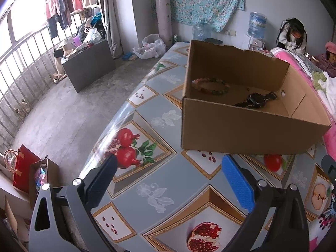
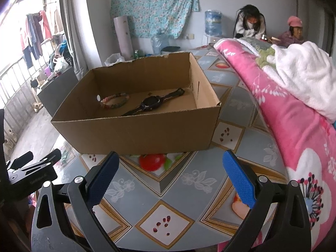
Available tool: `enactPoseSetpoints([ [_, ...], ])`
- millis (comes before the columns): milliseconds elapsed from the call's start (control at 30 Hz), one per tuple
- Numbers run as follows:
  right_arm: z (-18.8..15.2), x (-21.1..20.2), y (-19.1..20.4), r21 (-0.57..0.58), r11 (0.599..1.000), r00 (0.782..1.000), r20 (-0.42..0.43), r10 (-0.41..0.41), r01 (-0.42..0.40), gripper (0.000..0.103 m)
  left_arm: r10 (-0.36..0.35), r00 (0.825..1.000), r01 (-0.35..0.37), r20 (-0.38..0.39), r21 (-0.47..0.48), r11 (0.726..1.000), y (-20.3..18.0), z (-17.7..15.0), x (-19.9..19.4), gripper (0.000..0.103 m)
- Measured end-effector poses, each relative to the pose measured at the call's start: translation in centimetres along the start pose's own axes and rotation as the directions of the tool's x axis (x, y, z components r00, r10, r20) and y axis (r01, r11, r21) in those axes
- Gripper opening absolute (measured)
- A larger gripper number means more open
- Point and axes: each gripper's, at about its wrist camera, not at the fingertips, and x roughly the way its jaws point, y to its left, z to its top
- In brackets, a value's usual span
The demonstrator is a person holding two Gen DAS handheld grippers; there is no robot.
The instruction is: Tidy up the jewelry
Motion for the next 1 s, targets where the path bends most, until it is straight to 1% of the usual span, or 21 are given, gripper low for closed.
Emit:
enactPoseSetpoints([
  [200, 0.1, 1.5, -0.8, -0.011, 1.000, 0.999, -0.038, -0.004, 0.004, 0.095, -0.034, 0.998, 0.035, -0.049, 0.019, 0.999, -1.6, 0.4, 0.7, 0.097],
  [267, 0.1, 2.0, -0.9, -0.018, 1.000, 0.999, -0.049, -0.003, 0.002, 0.095, -0.038, 0.998, 0.039, -0.055, 0.023, 0.999, -2.0, 0.6, 0.7, 0.097],
  [733, 0.4, 3.5, 0.0, -0.044, 0.999, 0.996, -0.085, 0.018, -0.022, 0.095, -0.041, 0.997, 0.042, -0.069, 0.010, 0.999, -2.0, 1.1, 1.1, 0.097],
  [1000, 0.4, 3.5, -0.3, -0.037, 0.999, 0.996, -0.092, 0.013, -0.017, 0.095, -0.046, 0.996, 0.048, -0.071, 0.023, 0.999, -2.3, 0.8, 1.1, 0.097],
])
